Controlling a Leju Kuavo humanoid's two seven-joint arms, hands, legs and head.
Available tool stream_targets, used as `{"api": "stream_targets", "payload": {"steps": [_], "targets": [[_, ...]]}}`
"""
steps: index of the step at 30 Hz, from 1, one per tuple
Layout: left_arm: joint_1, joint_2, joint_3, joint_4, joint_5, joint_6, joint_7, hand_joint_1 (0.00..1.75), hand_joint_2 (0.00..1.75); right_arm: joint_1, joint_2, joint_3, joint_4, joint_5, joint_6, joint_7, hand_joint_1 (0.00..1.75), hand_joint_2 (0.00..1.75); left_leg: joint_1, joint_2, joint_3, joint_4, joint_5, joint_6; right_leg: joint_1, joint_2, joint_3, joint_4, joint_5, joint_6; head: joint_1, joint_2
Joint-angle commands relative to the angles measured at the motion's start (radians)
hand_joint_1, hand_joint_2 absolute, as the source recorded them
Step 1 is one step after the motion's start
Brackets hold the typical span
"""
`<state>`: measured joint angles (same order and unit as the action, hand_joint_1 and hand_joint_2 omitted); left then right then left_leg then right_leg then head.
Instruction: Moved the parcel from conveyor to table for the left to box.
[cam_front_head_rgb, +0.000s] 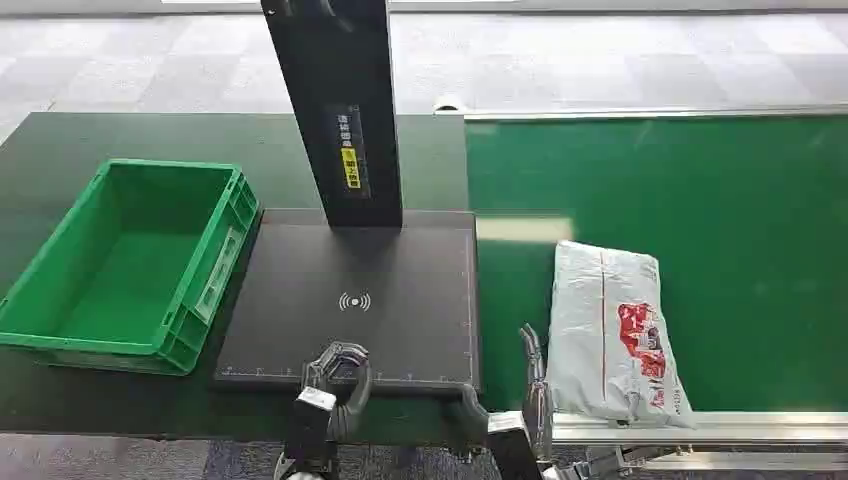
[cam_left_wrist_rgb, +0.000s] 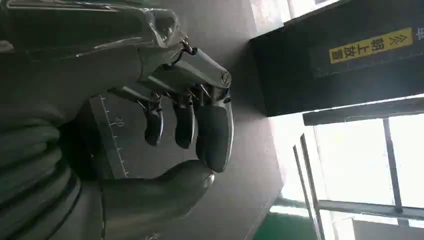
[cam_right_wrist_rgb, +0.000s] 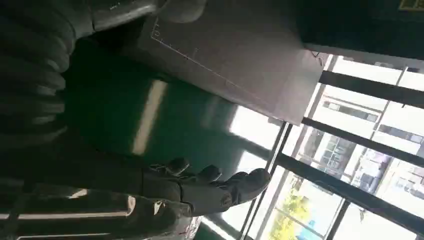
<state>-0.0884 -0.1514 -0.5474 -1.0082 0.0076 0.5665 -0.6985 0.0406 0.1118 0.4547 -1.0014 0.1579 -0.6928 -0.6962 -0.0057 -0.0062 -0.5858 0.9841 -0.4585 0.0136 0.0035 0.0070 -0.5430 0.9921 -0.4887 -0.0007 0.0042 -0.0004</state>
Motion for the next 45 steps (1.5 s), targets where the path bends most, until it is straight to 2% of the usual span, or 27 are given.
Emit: {"api": "stream_targets", "payload": {"steps": [1,2,3,4,5,6,7,9,10,11,13,14,15,16,17,30,31,32,33,34,35,36,37,39,43,44,45], "targets": [[0.095,0.008,0.025,-0.061,-0.038,-0.012,0.0,0.0,1.75,0.224,0.09,-0.736,-0.717,0.251,-0.004,0.019,0.0,1.75,0.0,0.001,0.003,-0.003,0.0,-0.002,0.0,0.0,0.003,-0.003,0.001,0.001,0.0,0.0],[0.122,0.01,0.025,-0.098,-0.044,-0.011,0.001,0.0,1.75,0.206,0.031,-0.916,-1.094,0.235,0.12,0.154,0.0,1.75,0.0,0.0,-0.001,0.001,-0.001,-0.002,0.0,-0.001,-0.001,0.002,-0.002,0.0,0.0,0.0],[0.139,0.017,0.021,-0.13,-0.05,-0.012,0.003,1.73,1.75,0.167,0.037,-1.005,-1.149,0.232,0.23,0.206,1.64,1.75,-0.003,-0.005,-0.004,0.002,-0.001,-0.001,-0.003,-0.006,-0.003,0.004,-0.003,0.002,0.0,0.0],[0.139,0.017,0.02,-0.131,-0.053,-0.012,0.006,1.73,1.75,0.159,0.051,-1.018,-1.149,0.239,0.245,0.2,0.75,1.75,-0.005,-0.006,-0.006,0.004,-0.001,0.0,-0.005,-0.007,-0.005,0.007,-0.005,0.003,0.0,0.0],[0.132,0.012,0.025,-0.117,-0.053,-0.007,0.006,0.33,1.75,0.157,0.099,-1.008,-1.12,0.262,0.236,0.152,0.0,1.75,-0.006,0.001,-0.008,0.005,0.0,0.001,-0.006,0.001,-0.012,0.008,-0.001,0.003,0.0,0.0],[0.126,0.009,0.028,-0.105,-0.054,-0.006,0.006,0.33,1.75,0.165,0.118,-0.987,-1.098,0.269,0.215,0.117,0.0,1.75,-0.006,0.0,-0.007,0.006,0.0,0.0,-0.006,0.0,-0.01,0.009,-0.001,0.003,-0.001,0.0],[0.12,0.006,0.031,-0.094,-0.055,-0.005,0.004,0.33,1.75,0.176,0.125,-0.961,-1.077,0.27,0.186,0.09,0.0,1.75,-0.005,-0.008,-0.005,0.001,0.001,0.0,-0.005,-0.008,-0.003,0.003,-0.001,0.003,-0.002,0.0],[0.114,0.003,0.034,-0.084,-0.054,-0.007,0.0,0.33,1.75,0.19,0.123,-0.922,-1.052,0.269,0.14,0.067,0.0,1.75,0.0,-0.012,-0.003,0.001,0.001,0.0,-0.001,-0.012,-0.002,-0.001,-0.002,0.002,0.0,0.0],[0.113,0.004,0.034,-0.086,-0.052,-0.015,0.0,0.0,1.75,0.195,0.117,-0.907,-1.045,0.27,0.129,0.066,0.0,1.75,-0.001,-0.018,-0.002,0.0,0.001,0.0,-0.002,-0.018,0.002,-0.002,-0.003,0.004,0.0,0.0],[0.112,0.012,0.023,-0.095,-0.059,-0.036,0.0,1.75,1.75,0.198,0.101,-0.887,-1.039,0.265,0.095,0.059,1.75,1.75,-0.001,-0.021,0.002,0.0,0.0,0.0,-0.002,-0.022,0.005,-0.004,-0.007,0.006,0.005,0.0],[0.109,0.009,0.024,-0.088,-0.066,-0.028,0.0,1.75,1.75,0.196,0.098,-0.885,-1.037,0.265,0.089,0.062,1.69,1.75,-0.002,-0.018,0.004,-0.001,-0.004,0.002,-0.003,-0.018,0.004,-0.003,-0.008,0.007,0.003,0.0],[0.107,0.002,0.032,-0.079,-0.067,-0.012,0.0,1.68,1.75,0.196,0.097,-0.886,-1.038,0.264,0.077,0.072,0.0,1.75,-0.003,-0.015,0.002,0.0,-0.004,0.003,-0.003,-0.016,0.002,-0.002,-0.007,0.005,0.003,0.0],[0.108,0.001,0.031,-0.08,-0.064,-0.016,0.0,0.0,1.75,0.2,0.091,-0.88,-1.036,0.268,0.084,0.074,0.0,1.75,-0.002,-0.012,0.003,0.0,-0.004,0.002,-0.002,-0.013,0.003,-0.003,-0.006,0.005,0.004,0.0],[0.112,0.004,0.03,-0.093,-0.063,-0.016,0.0,1.57,1.75,0.198,0.086,-0.878,-1.035,0.271,0.08,0.08,1.54,1.75,-0.002,-0.01,0.005,0.0,-0.005,0.003,-0.003,-0.011,0.004,-0.003,-0.007,0.005,0.003,0.0],[0.114,0.006,0.029,-0.096,-0.058,-0.022,0.0,1.75,1.75,0.198,0.084,-0.876,-1.033,0.27,0.081,0.084,1.62,1.75,-0.002,-0.01,0.006,0.0,-0.005,0.003,-0.003,-0.01,0.004,-0.002,-0.007,0.005,0.004,0.0],[0.114,0.006,0.029,-0.096,-0.058,-0.022,0.0,1.75,1.75,0.198,0.084,-0.876,-1.033,0.27,0.081,0.084,1.62,1.75,-0.001,-0.007,0.008,-0.001,-0.005,0.002,-0.001,-0.009,0.004,-0.004,-0.006,0.005,0.004,0.0],[0.116,0.008,0.029,-0.094,-0.059,-0.023,0.0,1.66,1.75,0.197,0.083,-0.876,-1.033,0.27,0.08,0.084,0.17,1.75,-0.001,-0.007,0.007,-0.001,-0.005,0.002,-0.002,-0.009,0.004,-0.004,-0.006,0.005,0.004,0.0],[0.11,0.005,0.03,-0.085,-0.061,-0.02,0.0,0.16,1.75,0.196,0.083,-0.876,-1.03,0.27,0.081,0.087,0.0,1.75,-0.001,-0.007,0.007,0.0,-0.005,0.003,-0.002,-0.009,0.004,-0.003,-0.006,0.005,0.004,0.0],[0.109,0.004,0.029,-0.083,-0.061,-0.023,0.0,0.0,1.75,0.196,0.083,-0.876,-1.03,0.274,0.079,0.089,0.05,1.75,-0.001,-0.007,0.008,-0.001,-0.005,0.002,-0.002,-0.009,0.005,-0.004,-0.006,0.005,0.004,0.0],[0.11,0.005,0.03,-0.091,-0.064,-0.019,0.0,1.71,1.75,0.196,0.081,-0.873,-1.029,0.275,0.08,0.088,1.75,1.75,-0.001,-0.007,0.007,-0.001,-0.005,0.002,-0.002,-0.009,0.004,-0.003,-0.006,0.005,0.004,0.0],[0.109,0.007,0.028,-0.086,-0.059,-0.032,0.0,1.75,1.75,0.195,0.081,-0.875,-1.029,0.275,0.078,0.09,0.58,1.75,-0.001,-0.007,0.007,0.0,-0.005,0.003,-0.002,-0.009,0.004,-0.003,-0.006,0.005,0.004,0.0],[0.102,0.004,0.027,-0.072,-0.065,-0.031,0.0,0.68,1.75,0.196,0.081,-0.874,-1.028,0.275,0.078,0.091,0.0,1.75,-0.001,-0.007,0.007,0.0,-0.005,0.003,-0.002,-0.009,0.004,-0.003,-0.006,0.005,0.004,0.0],[0.102,0.001,0.031,-0.072,-0.065,-0.026,0.0,0.0,1.75,0.196,0.083,-0.876,-1.028,0.275,0.075,0.092,0.66,1.75,-0.001,-0.007,0.008,-0.001,-0.005,0.002,-0.001,-0.009,0.005,-0.004,-0.006,0.005,0.004,0.0],[0.104,-0.001,0.036,-0.076,-0.062,-0.022,0.0,0.0,1.75,0.196,0.082,-0.877,-1.025,0.28,0.076,0.097,0.0,1.75,-0.001,-0.006,0.009,-0.002,-0.005,0.001,-0.002,-0.009,0.006,-0.005,-0.006,0.005,0.004,0.0],[0.112,-0.001,0.039,-0.086,-0.051,-0.012,0.0,0.0,1.75,0.172,0.064,-0.912,-0.99,0.29,0.072,0.148,0.0,1.75,-0.001,-0.007,0.008,0.0,-0.005,0.003,-0.001,-0.009,0.004,-0.004,-0.006,0.005,0.004,0.0],[0.126,-0.002,0.048,-0.115,-0.033,0.015,0.0,0.0,1.75,0.155,0.016,-0.919,-0.919,0.205,0.22,0.285,0.0,1.75,-0.001,-0.007,0.008,0.0,-0.005,0.003,-0.002,-0.009,0.004,-0.003,-0.006,0.005,0.004,0.0],[0.139,0.005,0.045,-0.132,-0.027,0.025,0.0,0.0,1.75,0.081,-0.056,-0.953,-0.818,0.198,0.301,0.435,0.0,1.75,-0.001,-0.007,0.009,-0.001,-0.005,0.002,-0.001,-0.009,0.005,-0.005,-0.006,0.005,0.004,0.0]]}}
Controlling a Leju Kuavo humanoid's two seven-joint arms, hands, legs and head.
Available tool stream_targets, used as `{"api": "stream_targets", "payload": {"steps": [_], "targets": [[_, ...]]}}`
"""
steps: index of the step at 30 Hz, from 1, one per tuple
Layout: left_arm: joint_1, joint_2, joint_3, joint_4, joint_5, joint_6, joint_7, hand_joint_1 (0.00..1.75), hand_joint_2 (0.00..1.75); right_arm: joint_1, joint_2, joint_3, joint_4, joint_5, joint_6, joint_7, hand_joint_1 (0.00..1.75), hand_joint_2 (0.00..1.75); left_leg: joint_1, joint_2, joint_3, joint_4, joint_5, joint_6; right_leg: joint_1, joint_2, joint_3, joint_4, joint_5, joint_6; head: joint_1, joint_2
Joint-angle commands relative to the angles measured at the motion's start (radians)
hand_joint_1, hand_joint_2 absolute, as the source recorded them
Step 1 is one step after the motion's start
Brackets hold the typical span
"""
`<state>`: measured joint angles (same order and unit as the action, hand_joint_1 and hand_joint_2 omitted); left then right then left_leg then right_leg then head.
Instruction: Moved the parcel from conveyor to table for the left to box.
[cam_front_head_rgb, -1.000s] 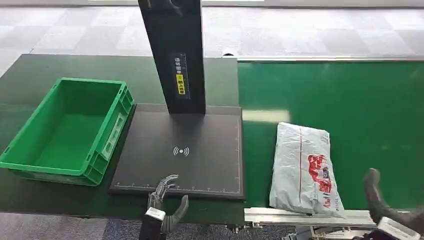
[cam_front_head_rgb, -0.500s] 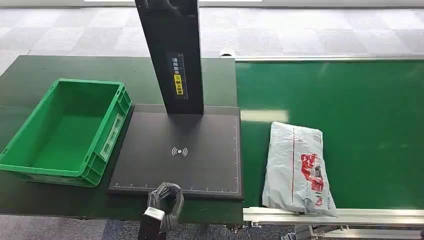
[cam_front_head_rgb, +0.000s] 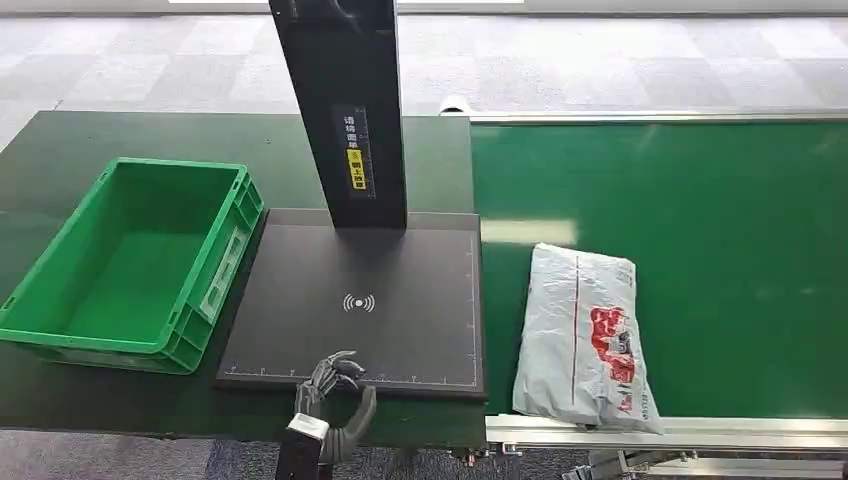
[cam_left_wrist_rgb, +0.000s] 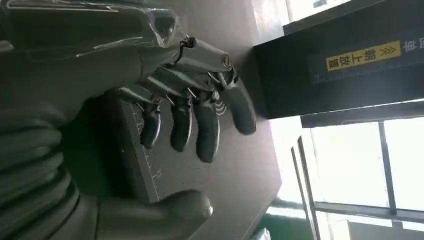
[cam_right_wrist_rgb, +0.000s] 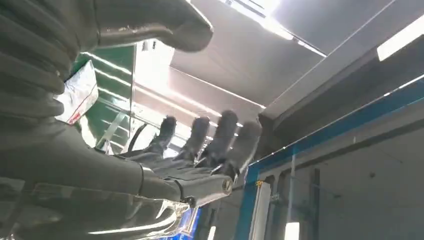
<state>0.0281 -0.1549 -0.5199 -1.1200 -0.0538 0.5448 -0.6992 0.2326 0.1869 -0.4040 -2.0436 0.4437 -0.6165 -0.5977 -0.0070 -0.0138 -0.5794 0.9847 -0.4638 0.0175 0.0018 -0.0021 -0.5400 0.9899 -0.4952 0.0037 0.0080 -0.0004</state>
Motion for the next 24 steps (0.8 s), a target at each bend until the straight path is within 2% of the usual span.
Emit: {"api": "stream_targets", "payload": {"steps": [1,2,5,6,8,10,14,24], "targets": [[0.038,-0.005,0.02,-0.047,0.038,0.052,0.001,0.0,1.75,-0.175,-0.198,-0.104,0.363,-0.073,0.324,0.419,0.0,1.75,0.001,0.002,0.003,-0.003,0.0,-0.002,0.0,0.001,0.003,-0.004,0.001,0.001,0.0,0.0],[0.033,-0.008,0.007,-0.037,0.036,0.053,0.001,0.0,1.75,-0.277,-0.255,-0.126,0.542,-0.038,0.393,0.453,0.0,1.75,0.001,0.005,0.002,-0.001,0.0,0.0,0.001,0.004,0.003,-0.003,0.002,0.001,0.0,0.0],[0.01,-0.009,-0.016,-0.012,0.046,0.05,0.001,0.0,1.75,-0.454,-0.352,-0.105,0.912,0.056,0.468,0.483,0.0,1.75,0.002,0.013,0.004,-0.002,-0.001,0.0,0.002,0.012,0.006,-0.005,0.005,0.001,0.0,0.0],[0.006,-0.008,-0.022,-0.009,0.051,0.054,0.001,0.0,1.75,-0.5,-0.364,-0.101,1.002,0.082,0.461,0.474,0.0,1.75,0.001,0.018,0.005,-0.005,0.002,0.0,0.001,0.017,0.006,-0.009,0.009,0.003,0.0,0.0],[-0.003,-0.008,-0.031,-0.006,0.057,0.057,0.001,0.0,1.75,-0.584,-0.384,-0.072,1.177,0.113,0.486,0.477,0.0,1.75,0.0,0.012,0.004,-0.002,0.001,0.001,0.0,0.012,0.005,-0.004,0.007,0.003,0.0,0.0],[-0.01,-0.011,-0.035,-0.003,0.062,0.057,0.001,0.0,1.75,-0.645,-0.398,-0.044,1.32,0.118,0.522,0.463,0.0,1.75,0.0,0.014,0.003,-0.002,0.003,0.003,-0.001,0.014,0.003,-0.004,0.009,0.005,0.0,0.0],[-0.028,-0.016,-0.038,0.013,0.066,0.058,0.001,0.0,1.75,-0.729,-0.383,0.023,1.494,0.166,0.513,0.448,0.0,1.75,-0.001,0.012,0.003,-0.001,0.003,0.004,-0.001,0.011,0.003,-0.002,0.009,0.005,0.0,0.0],[-0.03,-0.026,-0.04,0.016,0.063,0.053,0.001,0.0,1.75,-0.772,-0.378,0.05,1.61,0.187,0.497,0.445,0.0,1.75,-0.001,0.009,0.002,-0.001,0.004,0.002,-0.001,0.008,0.001,-0.003,0.008,0.005,0.0,0.0]]}}
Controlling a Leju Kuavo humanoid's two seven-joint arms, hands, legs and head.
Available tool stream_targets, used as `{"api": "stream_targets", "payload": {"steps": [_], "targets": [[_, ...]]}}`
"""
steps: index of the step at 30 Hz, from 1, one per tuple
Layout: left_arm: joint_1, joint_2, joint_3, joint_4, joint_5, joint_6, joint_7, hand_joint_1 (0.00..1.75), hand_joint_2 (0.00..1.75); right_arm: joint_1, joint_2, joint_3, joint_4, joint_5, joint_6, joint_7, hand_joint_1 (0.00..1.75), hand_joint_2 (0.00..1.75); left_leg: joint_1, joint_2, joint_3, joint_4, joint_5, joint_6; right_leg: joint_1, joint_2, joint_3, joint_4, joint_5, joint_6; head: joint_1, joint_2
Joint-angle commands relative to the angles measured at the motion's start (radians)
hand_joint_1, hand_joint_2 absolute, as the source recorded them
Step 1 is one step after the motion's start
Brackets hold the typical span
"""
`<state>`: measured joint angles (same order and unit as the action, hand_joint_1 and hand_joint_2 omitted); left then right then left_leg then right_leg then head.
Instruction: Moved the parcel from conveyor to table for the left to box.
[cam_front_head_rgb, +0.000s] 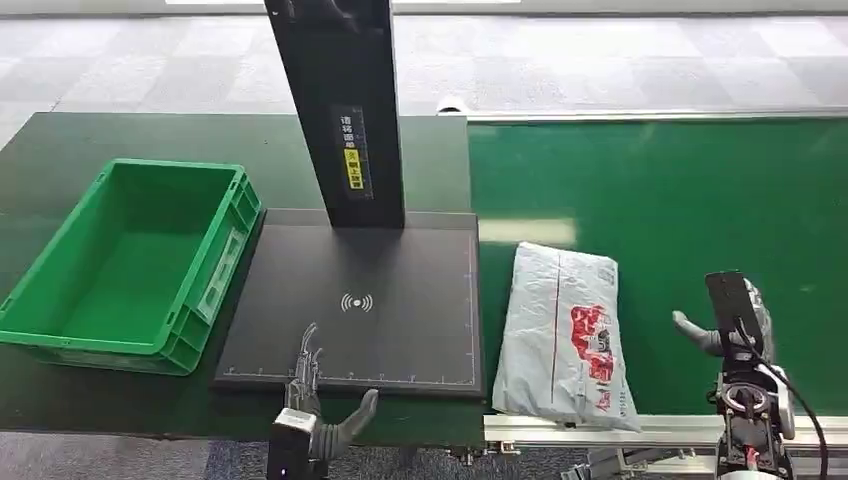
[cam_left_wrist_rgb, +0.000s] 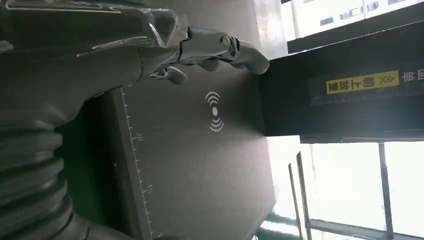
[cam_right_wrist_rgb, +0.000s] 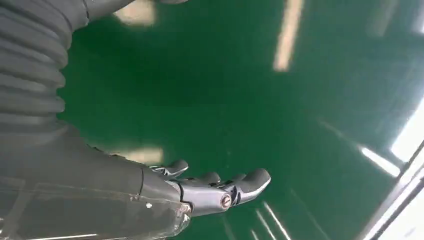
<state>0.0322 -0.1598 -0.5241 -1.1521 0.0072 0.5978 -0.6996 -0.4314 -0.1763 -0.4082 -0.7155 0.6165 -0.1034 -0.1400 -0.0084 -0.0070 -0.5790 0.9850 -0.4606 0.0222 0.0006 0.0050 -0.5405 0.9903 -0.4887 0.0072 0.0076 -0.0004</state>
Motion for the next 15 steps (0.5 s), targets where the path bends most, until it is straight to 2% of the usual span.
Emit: {"api": "stream_targets", "payload": {"steps": [1,14,15], "targets": [[-0.034,-0.021,-0.036,0.048,0.002,0.0,0.001,0.0,1.75,-0.108,-0.015,0.054,0.282,0.014,-0.016,-0.013,0.0,1.75,0.0,0.001,0.0,0.0,0.0,-0.001,0.0,0.0,0.001,-0.001,0.0,0.001,0.0,0.0],[-0.06,-0.033,-0.027,0.075,-0.015,-0.028,0.001,0.0,1.75,-0.146,0.037,0.102,0.37,0.044,0.059,-0.011,0.0,1.75,0.0,0.001,-0.001,0.0,0.0,-0.001,0.0,0.001,-0.001,-0.001,0.0,0.0,0.0,0.0],[-0.066,-0.034,-0.026,0.076,-0.018,-0.035,0.001,0.0,1.75,-0.152,0.052,0.084,0.386,0.0,0.174,-0.066,0.0,1.75,0.0,0.002,0.0,-0.002,0.001,-0.003,0.0,0.002,0.0,-0.003,0.001,0.001,0.0,0.0]]}}
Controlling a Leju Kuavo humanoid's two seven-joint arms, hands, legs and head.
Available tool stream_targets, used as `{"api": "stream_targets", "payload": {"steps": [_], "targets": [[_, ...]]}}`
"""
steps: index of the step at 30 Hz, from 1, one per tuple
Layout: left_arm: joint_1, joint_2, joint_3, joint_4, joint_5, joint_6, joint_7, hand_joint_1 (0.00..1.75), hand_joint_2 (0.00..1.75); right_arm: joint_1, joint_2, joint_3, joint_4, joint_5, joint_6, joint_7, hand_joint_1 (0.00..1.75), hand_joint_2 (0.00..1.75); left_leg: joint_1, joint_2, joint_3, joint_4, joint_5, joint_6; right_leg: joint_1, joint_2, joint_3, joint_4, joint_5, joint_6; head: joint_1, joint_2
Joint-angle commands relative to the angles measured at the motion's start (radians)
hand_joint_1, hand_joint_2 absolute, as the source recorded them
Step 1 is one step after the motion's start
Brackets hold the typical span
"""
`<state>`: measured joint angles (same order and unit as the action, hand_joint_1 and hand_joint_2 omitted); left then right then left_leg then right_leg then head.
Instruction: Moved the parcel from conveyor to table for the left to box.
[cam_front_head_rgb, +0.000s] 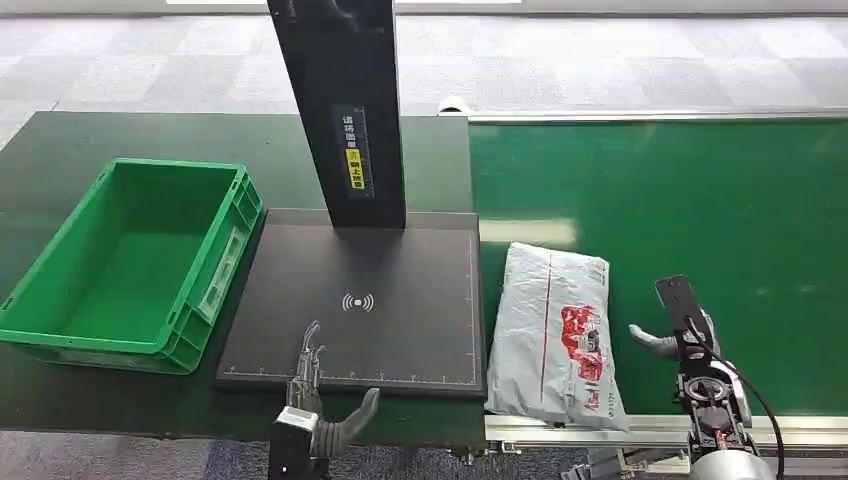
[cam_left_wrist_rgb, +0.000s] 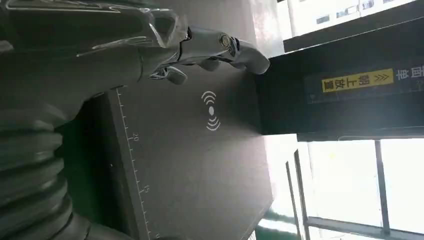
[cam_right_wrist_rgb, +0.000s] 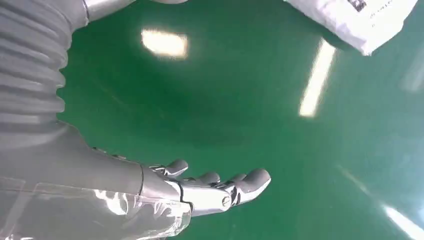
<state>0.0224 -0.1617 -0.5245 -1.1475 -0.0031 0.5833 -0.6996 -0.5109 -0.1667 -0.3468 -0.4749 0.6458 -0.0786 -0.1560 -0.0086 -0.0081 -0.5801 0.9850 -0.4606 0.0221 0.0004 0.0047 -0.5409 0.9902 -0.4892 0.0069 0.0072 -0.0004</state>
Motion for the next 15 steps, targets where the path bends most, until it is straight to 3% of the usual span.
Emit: {"api": "stream_targets", "payload": {"steps": [1,2,4,8,11,15], "targets": [[-0.062,-0.033,-0.024,0.076,-0.011,-0.025,0.001,0.0,1.75,-0.068,0.061,0.0,0.15,-0.073,0.241,-0.1,0.0,1.75,0.0,0.002,0.001,-0.001,0.0,-0.002,0.0,0.001,0.0,-0.001,0.001,0.0,0.0,0.0],[-0.068,-0.034,-0.024,0.078,-0.013,-0.024,0.001,0.0,1.75,-0.067,0.097,-0.022,0.156,-0.133,0.407,-0.204,0.0,1.75,0.001,0.002,0.0,0.0,0.0,-0.001,0.0,0.002,0.0,0.0,0.001,0.0,0.0,0.0],[-0.073,-0.036,-0.019,0.084,-0.014,-0.035,0.001,0.0,1.75,-0.071,0.16,0.0,0.15,-0.133,0.42,-0.218,0.0,1.75,0.001,0.003,0.001,-0.001,0.0,-0.002,0.001,0.003,0.0,-0.001,0.001,0.0,0.0,0.0],[-0.074,-0.039,-0.017,0.089,-0.022,-0.041,0.001,0.0,1.75,-0.073,0.192,0.012,0.149,-0.143,0.431,-0.219,0.0,1.75,0.001,0.005,0.001,0.0,-0.001,-0.002,0.001,0.004,0.0,0.0,0.001,0.0,0.0,0.0],[-0.072,-0.044,-0.016,0.095,-0.033,-0.057,0.001,0.0,1.75,-0.058,0.23,0.028,0.154,-0.198,0.561,-0.24,0.0,1.75,0.001,0.001,0.001,0.0,0.0,-0.002,0.001,0.001,0.0,0.0,0.0,0.0,0.001,0.0],[-0.085,-0.047,-0.02,0.115,-0.033,-0.077,0.001,0.0,1.75,-0.047,0.307,0.07,0.166,-0.27,0.7,-0.271,0.0,1.75,0.002,0.007,0.003,-0.003,0.0,-0.004,0.001,0.006,0.002,-0.002,0.002,0.001,0.001,0.0]]}}
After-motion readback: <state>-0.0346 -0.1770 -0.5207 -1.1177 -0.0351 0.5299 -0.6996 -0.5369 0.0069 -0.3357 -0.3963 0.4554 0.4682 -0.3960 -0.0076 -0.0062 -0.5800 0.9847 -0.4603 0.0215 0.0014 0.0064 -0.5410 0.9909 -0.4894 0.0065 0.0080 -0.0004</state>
